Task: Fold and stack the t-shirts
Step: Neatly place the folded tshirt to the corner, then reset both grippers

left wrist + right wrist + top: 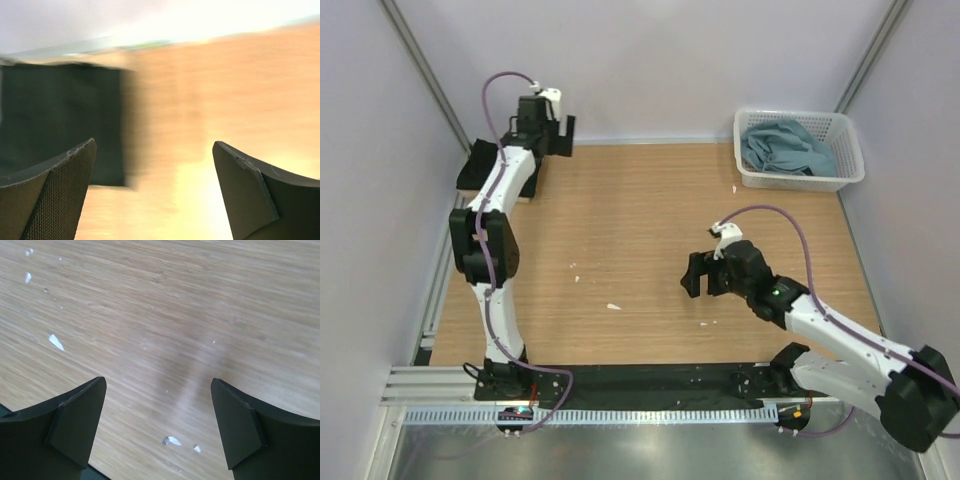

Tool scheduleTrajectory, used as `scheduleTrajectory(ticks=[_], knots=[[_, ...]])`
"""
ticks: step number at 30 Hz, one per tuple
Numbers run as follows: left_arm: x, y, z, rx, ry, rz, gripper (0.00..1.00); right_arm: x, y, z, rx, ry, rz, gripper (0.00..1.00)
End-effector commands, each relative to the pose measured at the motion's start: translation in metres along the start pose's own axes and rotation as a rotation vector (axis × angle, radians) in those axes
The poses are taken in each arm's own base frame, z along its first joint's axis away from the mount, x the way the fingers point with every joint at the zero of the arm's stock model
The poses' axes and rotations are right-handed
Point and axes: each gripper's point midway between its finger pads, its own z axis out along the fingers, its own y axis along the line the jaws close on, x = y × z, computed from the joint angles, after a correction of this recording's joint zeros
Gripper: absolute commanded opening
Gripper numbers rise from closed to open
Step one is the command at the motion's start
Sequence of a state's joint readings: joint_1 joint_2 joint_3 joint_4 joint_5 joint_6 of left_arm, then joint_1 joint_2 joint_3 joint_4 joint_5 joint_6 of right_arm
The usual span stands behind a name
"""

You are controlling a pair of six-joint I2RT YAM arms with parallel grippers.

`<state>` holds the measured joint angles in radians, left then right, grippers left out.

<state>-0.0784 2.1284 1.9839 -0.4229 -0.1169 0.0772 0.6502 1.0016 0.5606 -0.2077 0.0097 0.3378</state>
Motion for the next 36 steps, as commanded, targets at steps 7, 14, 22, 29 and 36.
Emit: scheduleTrajectory(ticks=[7,14,22,29,36], knots=[[0.054,-0.236,-0.201,0.68,0.141,-0.25,1.0,0.015,-0.028,-0.041,0.076,-0.255,0.563,1.0],[0.171,-0.27,-0.314,0.985,0.236,-0.656,1.0,0.047,-0.041,-0.046,0.115,-0.246,0.793,1.0],[0.185,-0.215,-0.414,1.273,0.002,-1.007,1.0,0.081,-0.036,-0.032,0.074,-0.163,0.932,1.0],[0.203,-0.209,-0.44,1.507,-0.026,-1.109,1.0,0.098,-0.034,-0.022,0.02,-0.156,1.019,1.0],[0.183,-0.185,-0.469,1.614,-0.217,-1.132,1.0,0.098,-0.028,-0.022,-0.057,-0.181,0.967,1.0]])
